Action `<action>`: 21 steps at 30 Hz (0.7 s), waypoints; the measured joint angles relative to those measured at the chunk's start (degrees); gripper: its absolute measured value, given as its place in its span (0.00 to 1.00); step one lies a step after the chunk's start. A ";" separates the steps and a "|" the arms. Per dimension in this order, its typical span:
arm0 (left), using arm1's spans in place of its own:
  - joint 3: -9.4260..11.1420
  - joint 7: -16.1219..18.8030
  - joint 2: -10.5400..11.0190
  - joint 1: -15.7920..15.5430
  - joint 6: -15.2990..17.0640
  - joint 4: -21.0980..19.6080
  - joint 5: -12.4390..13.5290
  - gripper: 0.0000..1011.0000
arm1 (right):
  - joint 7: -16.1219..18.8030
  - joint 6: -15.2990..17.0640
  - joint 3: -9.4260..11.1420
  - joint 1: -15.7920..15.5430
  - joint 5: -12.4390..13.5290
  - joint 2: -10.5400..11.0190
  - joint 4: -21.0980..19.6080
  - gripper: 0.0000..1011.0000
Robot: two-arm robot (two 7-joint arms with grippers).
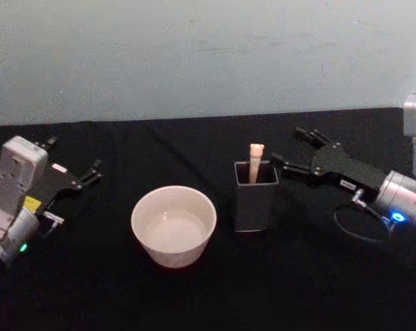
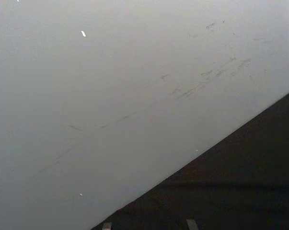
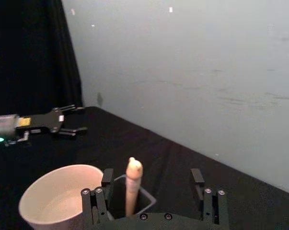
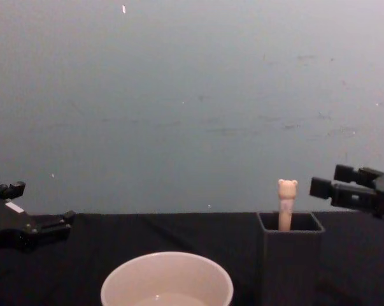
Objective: Pick up the stirring spoon with one hand, stir inside the cup, then place it back in its original position.
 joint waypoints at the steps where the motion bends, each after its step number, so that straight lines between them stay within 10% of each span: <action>1: 0.00 0.00 0.00 0.00 0.00 0.00 0.00 0.99 | 0.62 -0.06 -0.24 0.28 0.07 -0.08 0.43 0.99; 21: 0.00 0.00 0.00 0.00 0.00 0.00 0.00 0.99 | 10.01 -3.74 -5.80 8.68 -1.95 -2.95 11.40 0.99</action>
